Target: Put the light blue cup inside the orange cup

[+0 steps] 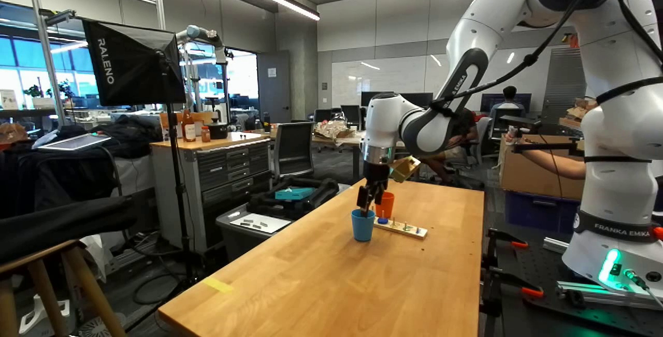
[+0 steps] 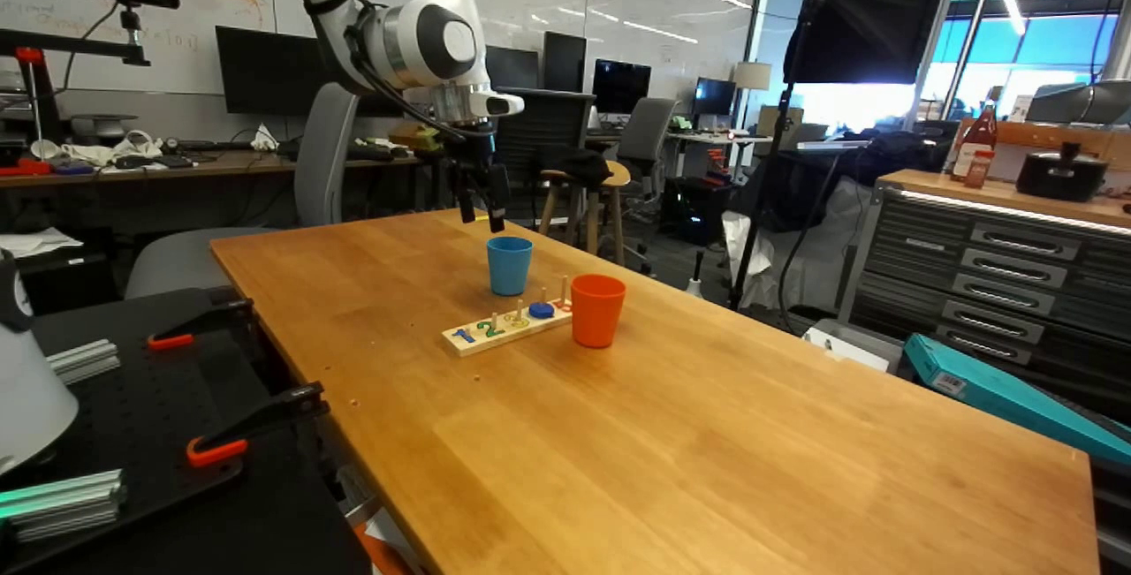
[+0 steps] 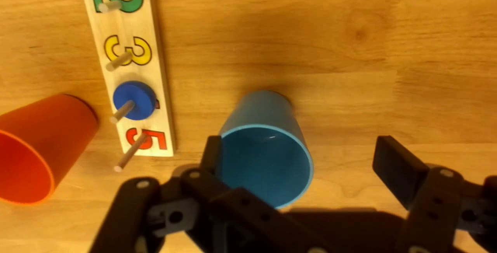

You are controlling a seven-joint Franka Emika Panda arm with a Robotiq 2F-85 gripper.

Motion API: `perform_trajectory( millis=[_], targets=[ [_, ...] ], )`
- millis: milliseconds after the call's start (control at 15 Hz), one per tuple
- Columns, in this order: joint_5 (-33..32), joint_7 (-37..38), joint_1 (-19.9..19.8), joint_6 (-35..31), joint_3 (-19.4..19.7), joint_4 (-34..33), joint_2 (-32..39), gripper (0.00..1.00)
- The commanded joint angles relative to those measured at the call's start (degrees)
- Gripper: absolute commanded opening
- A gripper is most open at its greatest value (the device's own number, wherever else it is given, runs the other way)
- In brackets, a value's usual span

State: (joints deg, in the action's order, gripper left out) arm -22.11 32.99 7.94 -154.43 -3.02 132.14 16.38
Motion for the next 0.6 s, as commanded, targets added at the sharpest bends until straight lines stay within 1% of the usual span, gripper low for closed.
perform_trajectory(
  millis=[0,200,333,467,533],
  targets=[
    [0.69,2.21,4.91,-0.11,3.24,-6.74,5.84,1.0],
    [2.17,2.16,6.79,0.11,4.3,-9.85,8.78,1.0],
    [1.89,2.56,8.02,-0.52,5.65,-11.36,10.72,1.0],
    [2.25,2.0,8.48,-0.42,6.48,-13.71,13.32,1.0],
    [2.46,1.42,8.51,-0.77,6.68,-14.11,14.12,0.75]
  ],
)
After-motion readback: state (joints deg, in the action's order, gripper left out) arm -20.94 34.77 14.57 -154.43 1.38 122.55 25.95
